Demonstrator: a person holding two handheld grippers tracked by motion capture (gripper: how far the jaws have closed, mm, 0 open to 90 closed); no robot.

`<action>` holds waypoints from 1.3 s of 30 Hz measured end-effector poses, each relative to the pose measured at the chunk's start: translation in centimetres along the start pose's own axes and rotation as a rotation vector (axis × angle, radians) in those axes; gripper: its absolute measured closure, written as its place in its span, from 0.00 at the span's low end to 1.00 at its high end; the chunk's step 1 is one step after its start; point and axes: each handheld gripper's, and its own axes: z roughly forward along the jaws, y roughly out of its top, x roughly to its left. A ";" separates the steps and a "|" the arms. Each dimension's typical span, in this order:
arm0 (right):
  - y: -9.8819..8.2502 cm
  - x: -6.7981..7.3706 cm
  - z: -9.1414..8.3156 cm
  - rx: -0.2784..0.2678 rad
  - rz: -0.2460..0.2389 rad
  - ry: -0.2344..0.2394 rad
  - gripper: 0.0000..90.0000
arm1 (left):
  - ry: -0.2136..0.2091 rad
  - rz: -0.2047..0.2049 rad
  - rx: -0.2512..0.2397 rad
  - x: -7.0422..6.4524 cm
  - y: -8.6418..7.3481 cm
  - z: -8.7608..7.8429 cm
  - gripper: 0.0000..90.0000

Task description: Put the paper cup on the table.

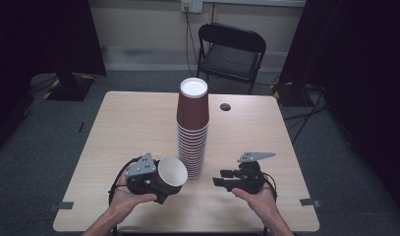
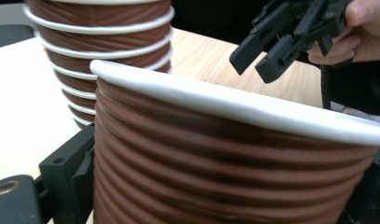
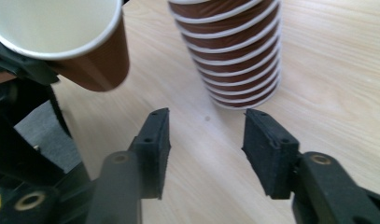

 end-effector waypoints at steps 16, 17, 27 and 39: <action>-1.3 -1.4 -1.0 -0.053 0.016 -0.055 0.47 | 0.131 -0.081 -0.062 2.6 -0.5 -1.5 0.07; -1.3 -1.5 -1.1 -0.055 0.018 -0.058 0.46 | 0.131 -0.081 -0.062 2.6 -0.5 -1.5 0.07; -2.0 -1.9 -1.7 -0.071 0.029 -0.083 0.45 | 0.247 -0.098 -0.107 3.8 -0.6 -2.1 0.07; -2.9 -2.6 -2.4 -0.073 0.054 -0.101 0.45 | 0.339 -0.065 -0.135 5.6 0.6 -3.1 0.07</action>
